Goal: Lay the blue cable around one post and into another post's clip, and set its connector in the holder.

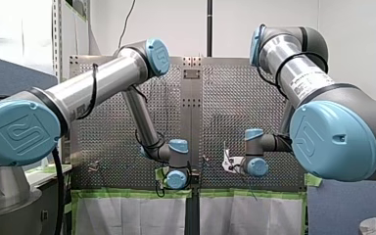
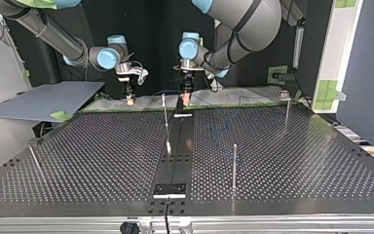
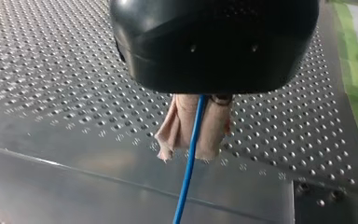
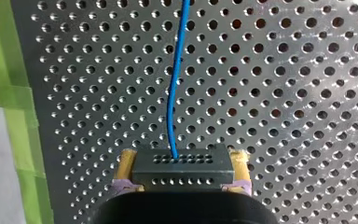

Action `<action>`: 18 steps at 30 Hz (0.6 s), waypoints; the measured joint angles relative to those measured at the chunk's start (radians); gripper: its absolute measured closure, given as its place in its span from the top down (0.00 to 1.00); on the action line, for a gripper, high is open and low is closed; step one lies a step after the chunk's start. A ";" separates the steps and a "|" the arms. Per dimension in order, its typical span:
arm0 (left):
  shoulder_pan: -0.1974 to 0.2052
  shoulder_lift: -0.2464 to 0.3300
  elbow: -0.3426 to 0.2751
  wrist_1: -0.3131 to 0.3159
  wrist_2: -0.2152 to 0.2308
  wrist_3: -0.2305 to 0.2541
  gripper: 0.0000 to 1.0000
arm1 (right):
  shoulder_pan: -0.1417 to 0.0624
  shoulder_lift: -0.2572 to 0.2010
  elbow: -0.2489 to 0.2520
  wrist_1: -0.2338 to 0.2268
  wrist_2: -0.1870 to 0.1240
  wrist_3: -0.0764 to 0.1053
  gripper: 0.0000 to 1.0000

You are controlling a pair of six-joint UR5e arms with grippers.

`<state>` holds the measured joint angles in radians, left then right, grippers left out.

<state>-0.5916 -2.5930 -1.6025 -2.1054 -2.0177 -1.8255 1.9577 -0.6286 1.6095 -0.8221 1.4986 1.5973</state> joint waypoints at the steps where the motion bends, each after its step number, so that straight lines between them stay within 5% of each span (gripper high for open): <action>1: 0.001 -0.001 0.004 -0.001 0.004 0.001 0.00 | 0.000 0.000 -0.006 0.004 0.000 0.001 0.00; 18: -0.004 -0.033 0.050 0.014 0.049 0.002 0.00 | -0.028 0.002 -0.050 0.044 0.003 -0.030 0.00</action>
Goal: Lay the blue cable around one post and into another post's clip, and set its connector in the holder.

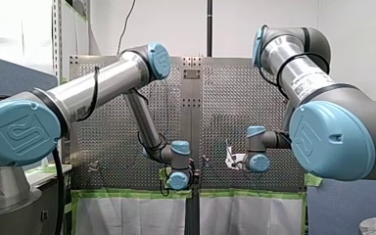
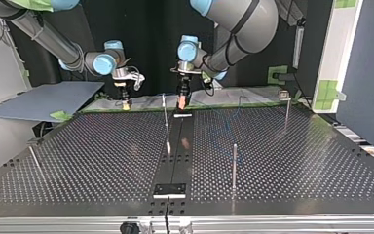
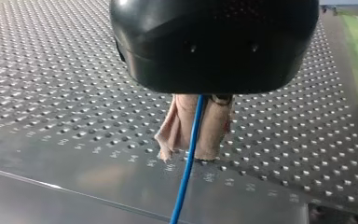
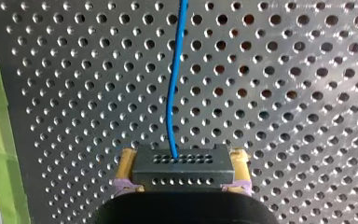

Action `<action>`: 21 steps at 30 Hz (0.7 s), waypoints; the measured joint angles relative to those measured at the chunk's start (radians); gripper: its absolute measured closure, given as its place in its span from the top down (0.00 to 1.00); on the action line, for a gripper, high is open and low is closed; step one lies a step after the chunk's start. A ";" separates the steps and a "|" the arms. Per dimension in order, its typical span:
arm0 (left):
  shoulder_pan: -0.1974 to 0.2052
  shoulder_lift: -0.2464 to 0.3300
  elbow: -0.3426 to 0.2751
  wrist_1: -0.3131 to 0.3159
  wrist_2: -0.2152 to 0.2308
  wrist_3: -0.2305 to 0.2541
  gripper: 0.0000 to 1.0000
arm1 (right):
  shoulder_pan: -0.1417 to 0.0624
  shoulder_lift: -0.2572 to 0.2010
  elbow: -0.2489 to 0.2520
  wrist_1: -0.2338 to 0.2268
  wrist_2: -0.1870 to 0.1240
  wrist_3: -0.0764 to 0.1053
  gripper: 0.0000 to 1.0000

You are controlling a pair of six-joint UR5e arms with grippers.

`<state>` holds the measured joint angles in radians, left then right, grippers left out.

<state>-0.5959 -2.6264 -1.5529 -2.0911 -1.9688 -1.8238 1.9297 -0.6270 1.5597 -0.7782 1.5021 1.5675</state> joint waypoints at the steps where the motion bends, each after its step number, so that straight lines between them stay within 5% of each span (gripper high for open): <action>1: -0.001 -0.005 0.004 -0.002 0.000 0.000 0.00 | -0.004 0.000 -0.001 0.002 0.000 -0.001 0.00; 21: -0.004 -0.016 0.075 -0.035 0.000 -0.012 0.00 | -0.043 0.002 -0.015 0.019 -0.003 -0.021 0.00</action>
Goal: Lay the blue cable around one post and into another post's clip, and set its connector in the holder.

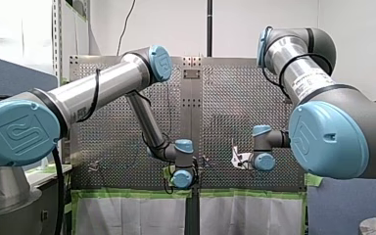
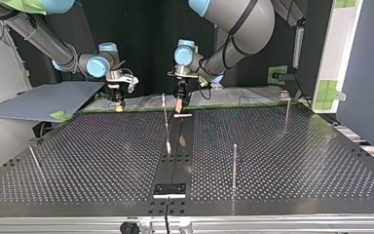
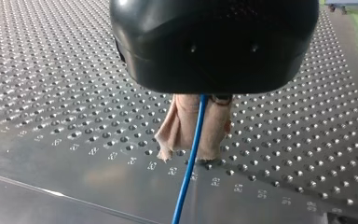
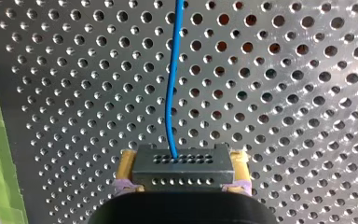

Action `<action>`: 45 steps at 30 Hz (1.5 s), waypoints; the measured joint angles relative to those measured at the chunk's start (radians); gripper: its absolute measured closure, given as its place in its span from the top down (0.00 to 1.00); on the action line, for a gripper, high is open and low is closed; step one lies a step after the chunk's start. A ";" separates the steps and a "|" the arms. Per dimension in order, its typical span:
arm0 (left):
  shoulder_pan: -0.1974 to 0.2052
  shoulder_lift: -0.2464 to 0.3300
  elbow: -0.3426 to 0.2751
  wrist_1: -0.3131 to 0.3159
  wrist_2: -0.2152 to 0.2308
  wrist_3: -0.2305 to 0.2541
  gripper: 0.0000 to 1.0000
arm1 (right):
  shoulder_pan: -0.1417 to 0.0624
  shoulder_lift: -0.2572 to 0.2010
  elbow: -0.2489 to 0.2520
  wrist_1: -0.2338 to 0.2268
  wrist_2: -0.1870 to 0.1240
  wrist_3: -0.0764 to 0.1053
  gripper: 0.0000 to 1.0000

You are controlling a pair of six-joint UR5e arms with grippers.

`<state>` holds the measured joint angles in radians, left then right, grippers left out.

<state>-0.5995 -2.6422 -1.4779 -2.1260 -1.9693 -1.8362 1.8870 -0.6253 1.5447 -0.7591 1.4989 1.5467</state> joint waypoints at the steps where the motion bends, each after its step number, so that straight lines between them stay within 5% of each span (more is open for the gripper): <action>1: 0.001 0.000 0.004 -0.003 -0.001 0.000 0.00 | -0.002 0.000 -0.001 0.000 0.000 0.000 0.00; 15: 0.006 -0.024 0.064 -0.049 -0.057 0.065 0.00 | -0.012 0.001 -0.011 -0.028 0.001 -0.009 0.00; 27: 0.008 -0.038 0.095 -0.091 -0.034 0.083 0.04 | -0.025 0.004 -0.023 -0.030 0.002 -0.010 0.00; 29: 0.010 -0.036 0.095 -0.100 -0.026 0.084 0.29 | -0.029 0.004 -0.023 -0.028 0.006 -0.009 0.00; 30: 0.011 -0.034 0.096 -0.106 -0.021 0.085 0.29 | -0.031 0.004 -0.023 -0.026 0.010 -0.008 0.00; 31: 0.012 -0.031 0.096 -0.112 -0.015 0.085 0.47 | -0.034 0.004 -0.023 -0.022 0.016 -0.007 0.00; 32: 0.014 -0.027 0.096 -0.121 -0.006 0.086 0.78 | -0.036 0.004 -0.023 -0.019 0.020 -0.007 0.00; 33: 0.016 -0.023 0.096 -0.128 0.001 0.087 0.78 | -0.038 0.004 -0.023 -0.016 0.025 -0.006 0.00; 34: 0.018 -0.019 0.096 -0.136 0.007 0.087 1.00 | -0.041 0.005 -0.023 -0.011 0.030 -0.006 0.00; 45: 0.028 0.059 0.045 -0.221 0.020 0.135 1.00 | -0.050 0.006 -0.023 0.016 0.040 -0.004 0.00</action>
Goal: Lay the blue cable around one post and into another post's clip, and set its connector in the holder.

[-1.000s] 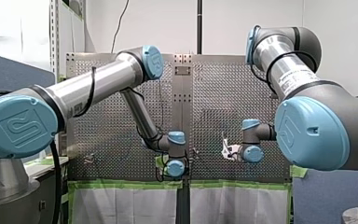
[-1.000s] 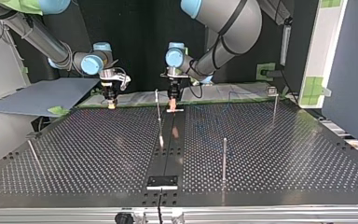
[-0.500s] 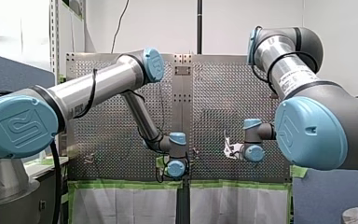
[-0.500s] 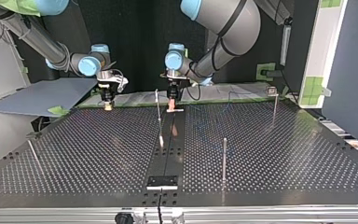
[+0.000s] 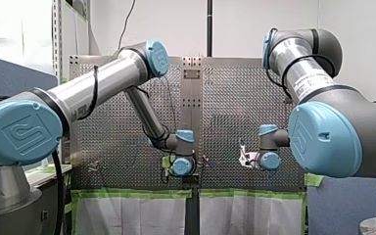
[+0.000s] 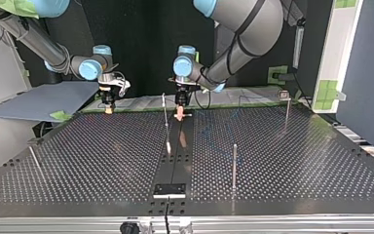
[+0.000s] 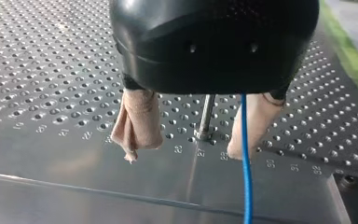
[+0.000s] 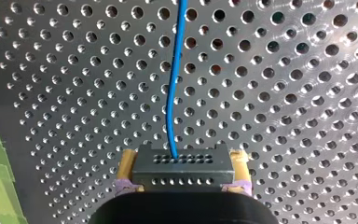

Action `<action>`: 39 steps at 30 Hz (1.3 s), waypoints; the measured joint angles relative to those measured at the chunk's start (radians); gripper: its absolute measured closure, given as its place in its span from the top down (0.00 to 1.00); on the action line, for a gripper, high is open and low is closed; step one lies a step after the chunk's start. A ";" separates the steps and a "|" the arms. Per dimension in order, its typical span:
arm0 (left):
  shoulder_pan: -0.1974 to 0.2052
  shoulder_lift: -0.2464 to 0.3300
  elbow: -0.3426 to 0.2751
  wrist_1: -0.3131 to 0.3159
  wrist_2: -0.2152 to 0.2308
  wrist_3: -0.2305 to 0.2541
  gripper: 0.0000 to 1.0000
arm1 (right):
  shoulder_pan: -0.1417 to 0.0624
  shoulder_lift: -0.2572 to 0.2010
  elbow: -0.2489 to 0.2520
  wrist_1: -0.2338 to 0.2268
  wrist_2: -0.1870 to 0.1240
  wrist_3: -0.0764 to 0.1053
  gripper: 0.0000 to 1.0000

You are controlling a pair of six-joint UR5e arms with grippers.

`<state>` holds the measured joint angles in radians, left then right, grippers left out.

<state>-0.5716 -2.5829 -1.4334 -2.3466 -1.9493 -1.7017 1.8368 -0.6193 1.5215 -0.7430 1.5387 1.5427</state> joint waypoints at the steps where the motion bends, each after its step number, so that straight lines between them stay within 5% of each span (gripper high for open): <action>1: 0.001 0.008 -0.008 -0.008 0.001 0.007 1.00 | 0.000 0.000 0.000 0.002 0.000 0.001 0.00; 10: -0.018 0.086 -0.086 -0.086 -0.008 0.070 1.00 | -0.001 0.000 0.000 0.014 -0.003 0.008 0.00; 26: -0.065 0.117 -0.150 -0.227 -0.127 0.168 1.00 | 0.000 0.000 0.000 0.030 -0.004 0.012 0.00; 39: -0.110 0.221 -0.202 -0.341 -0.030 0.155 1.00 | 0.000 0.000 0.001 0.039 -0.004 0.011 0.00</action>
<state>-0.6814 -2.3618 -1.6353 -2.6875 -1.9791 -1.5472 1.8368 -0.6191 1.5223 -0.7038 1.5342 1.5542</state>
